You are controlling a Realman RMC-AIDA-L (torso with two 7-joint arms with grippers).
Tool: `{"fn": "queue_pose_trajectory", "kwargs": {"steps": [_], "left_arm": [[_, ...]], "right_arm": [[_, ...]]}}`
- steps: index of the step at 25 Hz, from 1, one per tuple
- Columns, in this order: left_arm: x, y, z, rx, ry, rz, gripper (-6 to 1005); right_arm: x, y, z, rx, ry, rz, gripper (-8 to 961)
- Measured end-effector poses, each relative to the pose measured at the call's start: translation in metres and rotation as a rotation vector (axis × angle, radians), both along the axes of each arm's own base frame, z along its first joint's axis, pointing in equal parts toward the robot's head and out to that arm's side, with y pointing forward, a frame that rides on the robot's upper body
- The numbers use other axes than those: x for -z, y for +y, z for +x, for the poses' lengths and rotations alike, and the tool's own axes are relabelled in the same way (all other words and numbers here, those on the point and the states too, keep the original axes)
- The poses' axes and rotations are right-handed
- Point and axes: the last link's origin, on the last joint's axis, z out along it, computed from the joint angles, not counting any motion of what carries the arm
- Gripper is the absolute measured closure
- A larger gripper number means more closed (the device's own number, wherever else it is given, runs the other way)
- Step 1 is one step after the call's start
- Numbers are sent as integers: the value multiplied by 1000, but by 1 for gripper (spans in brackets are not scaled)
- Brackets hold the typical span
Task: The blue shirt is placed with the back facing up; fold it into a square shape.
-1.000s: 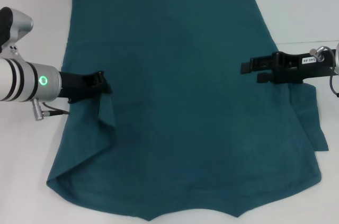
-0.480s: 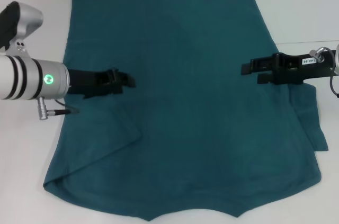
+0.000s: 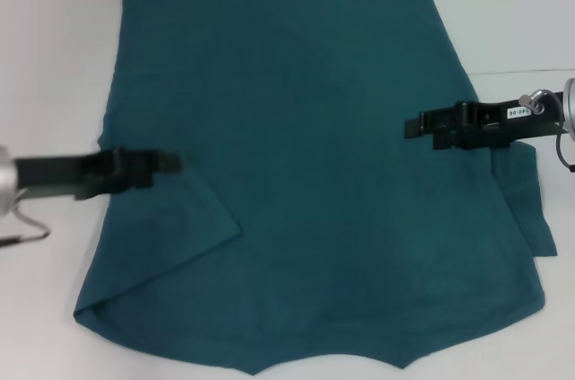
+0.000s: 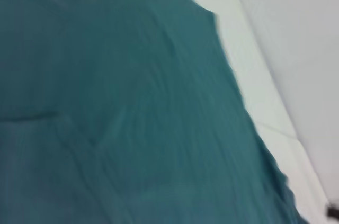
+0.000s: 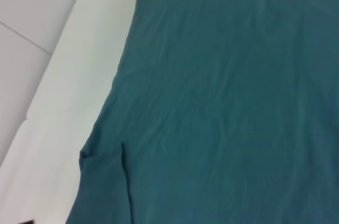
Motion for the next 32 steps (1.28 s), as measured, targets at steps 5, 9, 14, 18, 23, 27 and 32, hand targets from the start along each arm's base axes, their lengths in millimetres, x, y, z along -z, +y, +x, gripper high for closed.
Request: {"fn": "queue_pose_trajectory", "kwargs": {"steps": [5, 9, 14, 18, 23, 27, 32], "left_arm": [[-14, -43, -16, 285, 17, 17, 315], [-6, -68, -25, 390, 25, 4, 313], [2, -74, -28, 374, 9, 5, 313], [3, -72, -27, 365, 9, 11, 312], [3, -69, -27, 353, 14, 21, 312], [4, -68, -27, 345, 17, 27, 312], [6, -65, -27, 337, 26, 39, 312]], "right_arm": [[-3, 0, 2, -1, 0, 14, 240], [-6, 1, 4, -2, -9, 26, 240], [-15, 2, 9, 3, -27, 44, 240], [-32, -7, 24, 53, -26, 44, 240], [-64, -30, 48, 134, -10, 81, 239], [-89, -50, 74, 243, 35, 126, 239], [-89, -62, 99, 346, -16, 69, 240]]}}
